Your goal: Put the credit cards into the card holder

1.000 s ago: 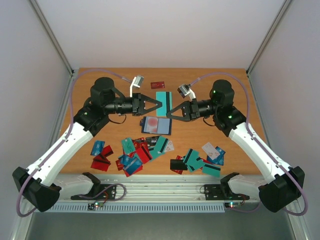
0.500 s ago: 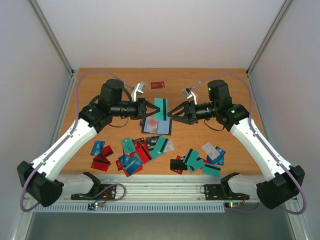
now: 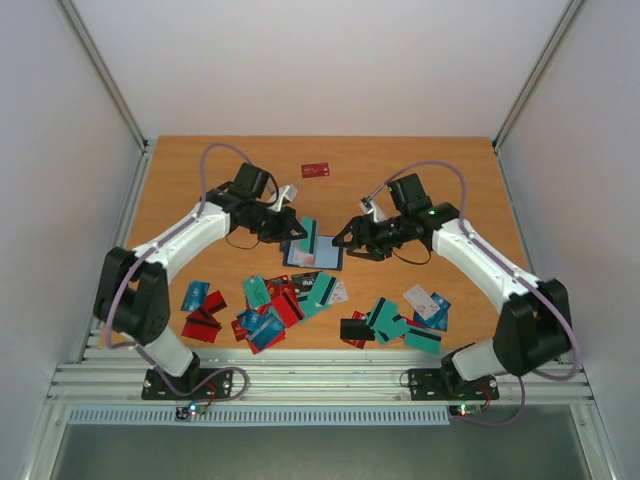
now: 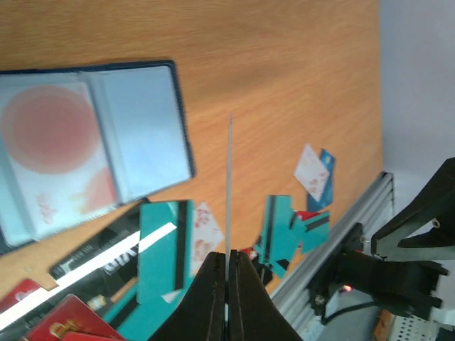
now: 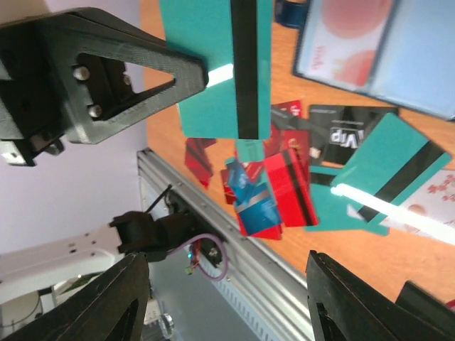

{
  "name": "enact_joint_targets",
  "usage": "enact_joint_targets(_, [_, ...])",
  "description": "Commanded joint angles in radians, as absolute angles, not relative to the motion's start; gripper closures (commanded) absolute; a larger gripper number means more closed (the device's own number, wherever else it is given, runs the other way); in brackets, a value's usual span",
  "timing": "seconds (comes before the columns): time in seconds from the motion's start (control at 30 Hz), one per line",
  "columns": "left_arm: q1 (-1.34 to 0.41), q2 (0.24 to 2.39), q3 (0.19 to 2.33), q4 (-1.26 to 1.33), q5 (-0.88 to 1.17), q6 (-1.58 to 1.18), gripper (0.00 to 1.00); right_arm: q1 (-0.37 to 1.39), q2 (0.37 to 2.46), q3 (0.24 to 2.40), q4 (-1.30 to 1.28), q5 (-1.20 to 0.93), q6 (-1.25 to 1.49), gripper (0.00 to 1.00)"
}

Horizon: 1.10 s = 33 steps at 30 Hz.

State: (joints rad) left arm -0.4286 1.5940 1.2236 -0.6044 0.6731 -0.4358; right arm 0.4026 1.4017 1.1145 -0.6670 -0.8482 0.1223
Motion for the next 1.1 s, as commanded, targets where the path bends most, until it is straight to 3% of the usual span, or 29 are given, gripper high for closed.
enact_joint_targets(0.0, [-0.393, 1.699, 1.296, -0.622, 0.72, -0.299, 1.0, 0.398, 1.528, 1.13, -0.6, -0.821, 0.121, 0.39])
enact_joint_targets(0.4, [-0.351, 1.904, 1.345, -0.548, 0.806, -0.254, 1.0, 0.361, 1.819, 1.187, -0.47, -0.851, 0.178, 0.48])
enact_joint_targets(1.07, [-0.351, 1.99, 1.329, -0.47, 0.762, -0.31, 1.0, 0.325, 2.035, 1.223, -0.387, -0.895, 0.19, 0.71])
